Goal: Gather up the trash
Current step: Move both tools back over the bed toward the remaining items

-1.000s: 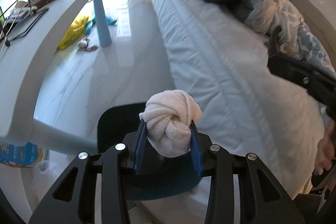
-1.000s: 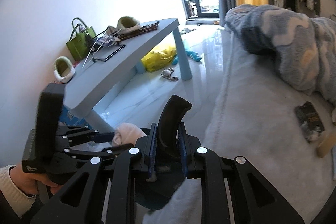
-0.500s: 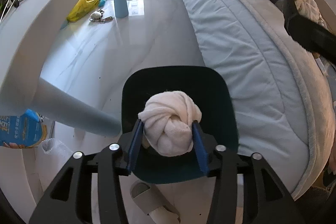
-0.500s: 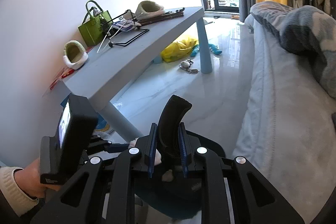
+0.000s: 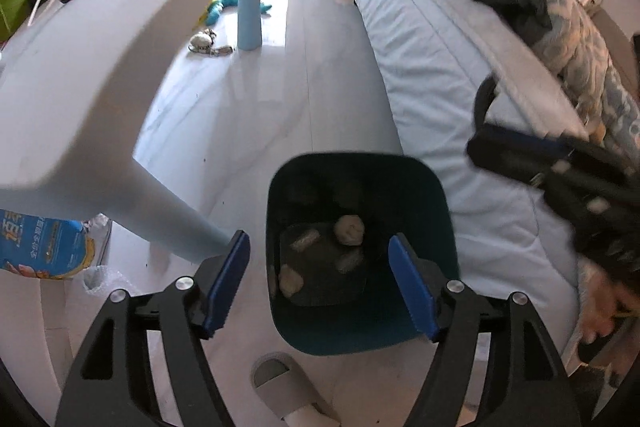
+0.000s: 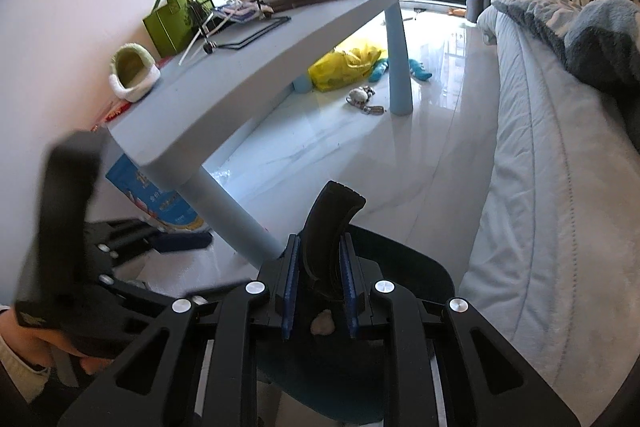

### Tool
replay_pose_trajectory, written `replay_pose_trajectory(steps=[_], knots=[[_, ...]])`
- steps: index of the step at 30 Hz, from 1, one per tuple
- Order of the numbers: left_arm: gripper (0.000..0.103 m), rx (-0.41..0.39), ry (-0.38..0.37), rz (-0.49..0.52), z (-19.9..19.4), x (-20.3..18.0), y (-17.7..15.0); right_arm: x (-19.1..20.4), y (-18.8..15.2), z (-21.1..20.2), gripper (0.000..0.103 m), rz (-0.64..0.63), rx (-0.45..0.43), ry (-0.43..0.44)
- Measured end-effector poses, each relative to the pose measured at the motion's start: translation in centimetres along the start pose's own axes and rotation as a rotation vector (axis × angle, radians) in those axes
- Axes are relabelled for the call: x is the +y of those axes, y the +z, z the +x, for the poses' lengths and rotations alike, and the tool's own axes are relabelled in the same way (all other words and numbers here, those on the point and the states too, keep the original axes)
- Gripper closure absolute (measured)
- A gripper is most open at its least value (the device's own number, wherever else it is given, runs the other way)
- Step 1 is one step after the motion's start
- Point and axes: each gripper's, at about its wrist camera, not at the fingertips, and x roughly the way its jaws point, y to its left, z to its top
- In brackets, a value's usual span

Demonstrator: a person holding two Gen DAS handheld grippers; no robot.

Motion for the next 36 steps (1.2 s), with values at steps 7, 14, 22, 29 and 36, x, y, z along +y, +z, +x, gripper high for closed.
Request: replay_pose_trajectory(steps=[7, 14, 22, 29, 36], knots=[[0.034, -0.11, -0.031, -0.035, -3.1, 0.8, 1.0, 0.2, -0.8, 2.2, 0.083, -0.005, 0.052, -0.02], [0.046, -0.205, -0.05, -0.056, -6.5, 1.0, 2.2, 0.2, -1.7, 4.0, 0.083, -0.019, 0.12, -0.036], [0.051, -0.279, -0.087, -0.041, -9.2, -0.1, 3.0, 0.3, -3.5, 6.4, 0.083, -0.048, 0.22, -0.066], [0.052, -0.322, -0.113, -0.033, -10.8, -1.3, 3.5, -0.1, -4.8, 6.9, 0.081, -0.056, 0.288, -0.096], [0.052, -0.35, -0.132, -0.036, -11.8, -2.5, 4.0, 0.0, -5.4, 5.2, 0.054, -0.081, 0.268, -0.108]])
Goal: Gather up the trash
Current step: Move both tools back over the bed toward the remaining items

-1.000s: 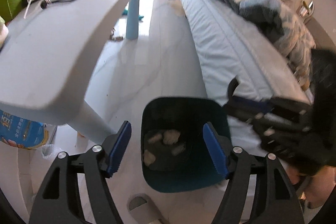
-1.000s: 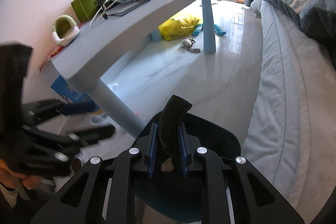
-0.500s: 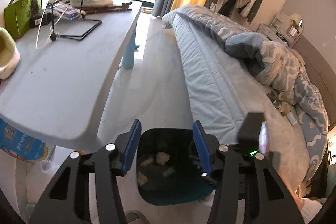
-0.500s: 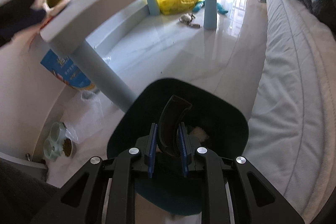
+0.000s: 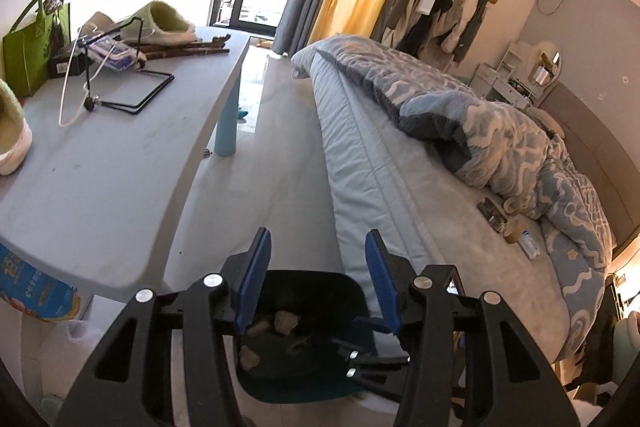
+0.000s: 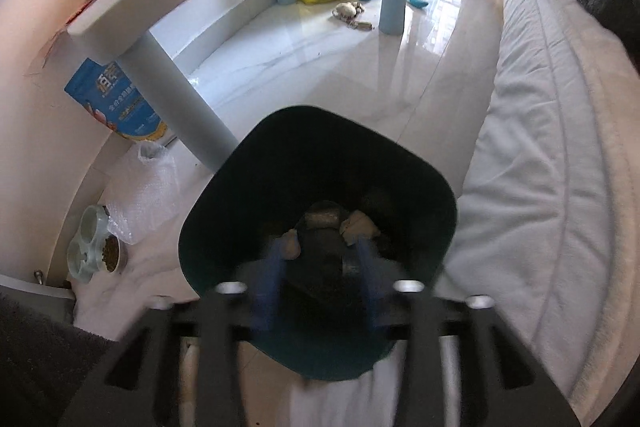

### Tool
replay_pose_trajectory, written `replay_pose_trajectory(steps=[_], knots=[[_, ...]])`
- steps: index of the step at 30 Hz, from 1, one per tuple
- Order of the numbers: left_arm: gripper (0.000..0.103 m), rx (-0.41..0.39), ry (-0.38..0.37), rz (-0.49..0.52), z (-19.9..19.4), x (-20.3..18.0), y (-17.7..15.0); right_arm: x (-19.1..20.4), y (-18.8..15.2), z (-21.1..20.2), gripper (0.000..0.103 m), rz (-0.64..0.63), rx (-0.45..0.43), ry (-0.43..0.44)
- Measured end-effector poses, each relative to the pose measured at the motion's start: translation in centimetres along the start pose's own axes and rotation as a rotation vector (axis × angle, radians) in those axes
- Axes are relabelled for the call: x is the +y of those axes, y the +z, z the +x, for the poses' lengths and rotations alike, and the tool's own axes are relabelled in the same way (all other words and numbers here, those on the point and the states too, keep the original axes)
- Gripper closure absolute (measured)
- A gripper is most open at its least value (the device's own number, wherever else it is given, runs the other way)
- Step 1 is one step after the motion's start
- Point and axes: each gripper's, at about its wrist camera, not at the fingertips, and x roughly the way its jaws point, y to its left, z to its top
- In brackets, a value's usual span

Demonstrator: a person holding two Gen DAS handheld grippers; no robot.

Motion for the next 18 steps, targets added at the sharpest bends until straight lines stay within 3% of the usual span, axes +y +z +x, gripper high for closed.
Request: replay_pose_trajectory(steps=[14, 18], knots=[[0.052, -0.056, -0.012, 0.071, -0.1, -5.5, 1.2, -2.7, -0.5, -7.5, 0.054, 0.037, -0.189, 0.073], [0.051, -0.059, -0.029, 0.076, 0.4, -7.0, 1.4, -4.2, -1.0, -9.8, 0.049, 0.056, -0.253, 0.076]])
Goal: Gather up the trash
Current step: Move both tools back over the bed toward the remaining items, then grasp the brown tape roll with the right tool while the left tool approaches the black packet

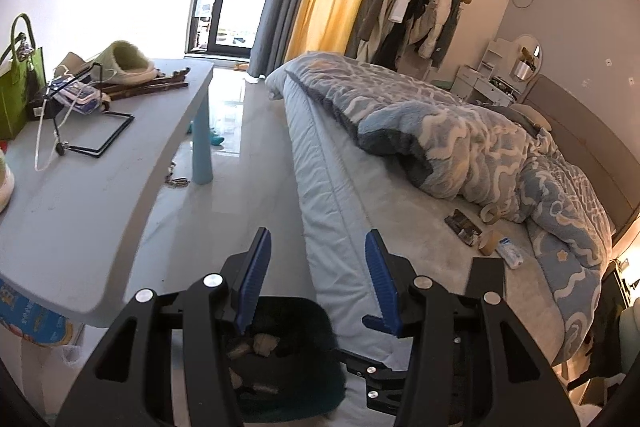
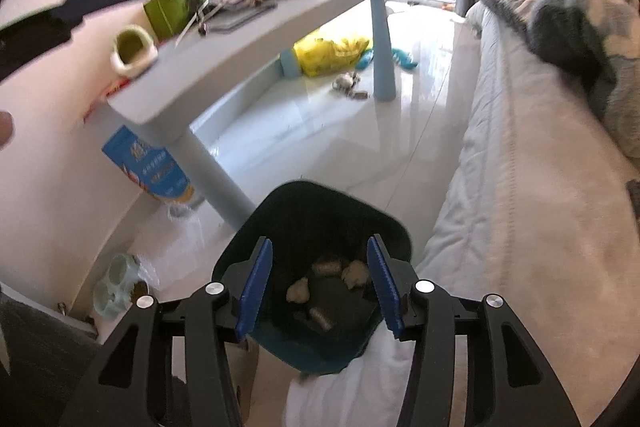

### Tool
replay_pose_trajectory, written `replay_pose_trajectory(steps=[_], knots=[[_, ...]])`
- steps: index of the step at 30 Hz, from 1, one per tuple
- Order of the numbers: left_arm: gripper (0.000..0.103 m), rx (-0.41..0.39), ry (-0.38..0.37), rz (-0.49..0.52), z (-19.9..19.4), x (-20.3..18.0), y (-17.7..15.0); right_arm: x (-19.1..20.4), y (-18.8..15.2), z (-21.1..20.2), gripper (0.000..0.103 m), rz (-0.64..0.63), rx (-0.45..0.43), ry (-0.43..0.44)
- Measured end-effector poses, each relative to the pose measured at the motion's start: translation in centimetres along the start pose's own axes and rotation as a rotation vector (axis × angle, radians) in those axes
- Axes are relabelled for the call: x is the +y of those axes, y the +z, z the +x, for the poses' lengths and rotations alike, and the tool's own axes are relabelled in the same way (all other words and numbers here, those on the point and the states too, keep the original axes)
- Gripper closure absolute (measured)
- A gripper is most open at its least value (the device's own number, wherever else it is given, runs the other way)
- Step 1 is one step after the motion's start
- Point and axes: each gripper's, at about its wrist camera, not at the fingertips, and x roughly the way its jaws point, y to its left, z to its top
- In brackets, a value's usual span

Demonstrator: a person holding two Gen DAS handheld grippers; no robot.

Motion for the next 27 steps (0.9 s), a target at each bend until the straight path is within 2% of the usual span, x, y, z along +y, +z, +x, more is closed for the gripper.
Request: replay_pose_trajectory(steps=[8, 12, 14, 16, 27], knots=[[0.044, 0.011, -0.039, 0.045, 1.6, -3.9, 0.0, -3.8, -0.5, -4.1, 0.044, 0.045, -0.101, -0.04], [0.037, 0.013, -0.061, 0.064, 2.3, -5.8, 0.0, -5.7, -1.0, -5.6, 0.042, 0.068, -0.129, -0.078], [0.034, 0.014, -0.071, 0.076, 2.7, -6.6, 0.0, -6.7, -1.3, -6.4, 0.035, 0.072, -0.143, -0.097], [0.033, 0.015, -0.073, 0.096, 3.2, -7.6, 0.1, -7.5, -1.5, -7.2, 0.034, 0.076, -0.16, -0.112], [0.025, 0.039, -0.082, 0.144, 6.3, -11.0, 0.4, -12.9, -1.8, -10.0, 0.03, 0.138, -0.203, -0.152]])
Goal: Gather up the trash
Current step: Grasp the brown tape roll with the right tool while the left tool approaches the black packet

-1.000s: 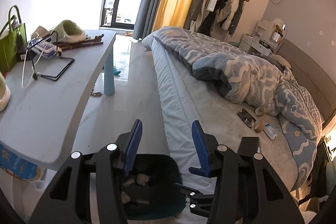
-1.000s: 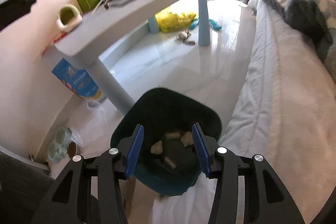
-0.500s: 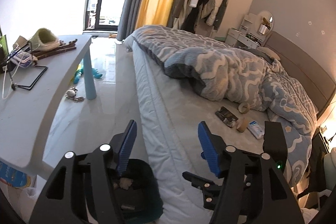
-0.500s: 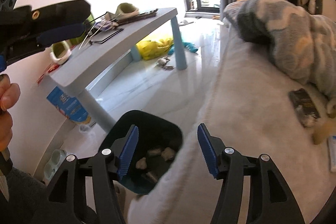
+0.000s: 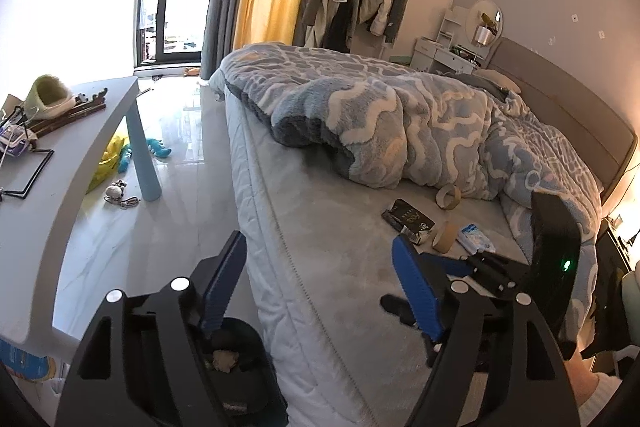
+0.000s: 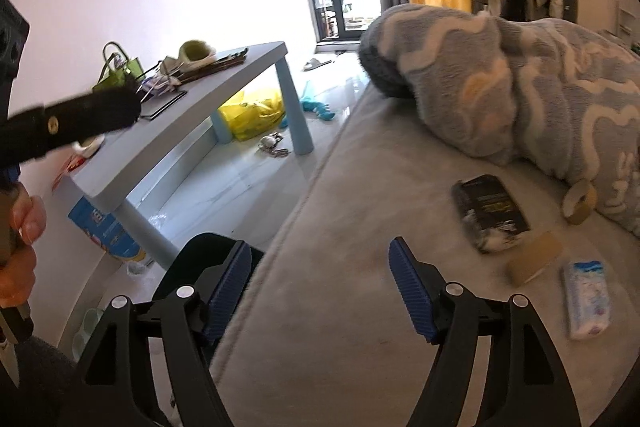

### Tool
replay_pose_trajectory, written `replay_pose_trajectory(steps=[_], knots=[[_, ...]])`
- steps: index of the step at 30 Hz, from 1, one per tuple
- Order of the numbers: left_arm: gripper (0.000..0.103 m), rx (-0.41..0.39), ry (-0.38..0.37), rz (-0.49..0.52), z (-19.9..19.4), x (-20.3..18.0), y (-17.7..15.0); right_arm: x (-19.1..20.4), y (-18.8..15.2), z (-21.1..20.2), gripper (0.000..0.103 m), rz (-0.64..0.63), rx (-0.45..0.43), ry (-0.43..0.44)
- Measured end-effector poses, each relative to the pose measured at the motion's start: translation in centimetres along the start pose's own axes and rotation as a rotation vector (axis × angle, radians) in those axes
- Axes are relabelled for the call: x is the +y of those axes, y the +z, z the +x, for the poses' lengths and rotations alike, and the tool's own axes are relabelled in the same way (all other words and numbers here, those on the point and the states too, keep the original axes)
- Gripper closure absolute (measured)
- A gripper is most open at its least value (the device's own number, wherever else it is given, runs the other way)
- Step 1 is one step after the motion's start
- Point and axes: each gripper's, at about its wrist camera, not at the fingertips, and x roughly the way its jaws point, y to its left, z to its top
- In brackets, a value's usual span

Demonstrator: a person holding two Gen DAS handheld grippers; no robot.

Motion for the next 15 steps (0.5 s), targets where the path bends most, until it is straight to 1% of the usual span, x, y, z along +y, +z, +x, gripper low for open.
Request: replay_pose_trajectory(steps=[7, 11, 15], knots=[[0.021, 0.011, -0.008, 0.008, 1.6, -1.0, 0.5, -3.5, 0.8, -0.7, 0.03, 0.02, -0.013, -0.03], [0.02, 0.019, -0.013, 0.015, 2.6, -1.4, 0.8, -5.6, 1.1, -0.9, 0.025, 0.022, -0.013, -0.047], [0.019, 0.032, -0.02, 0.021, 3.7, -1.7, 1.0, -7.3, 1.2, -0.8, 0.024, 0.021, -0.005, -0.073]])
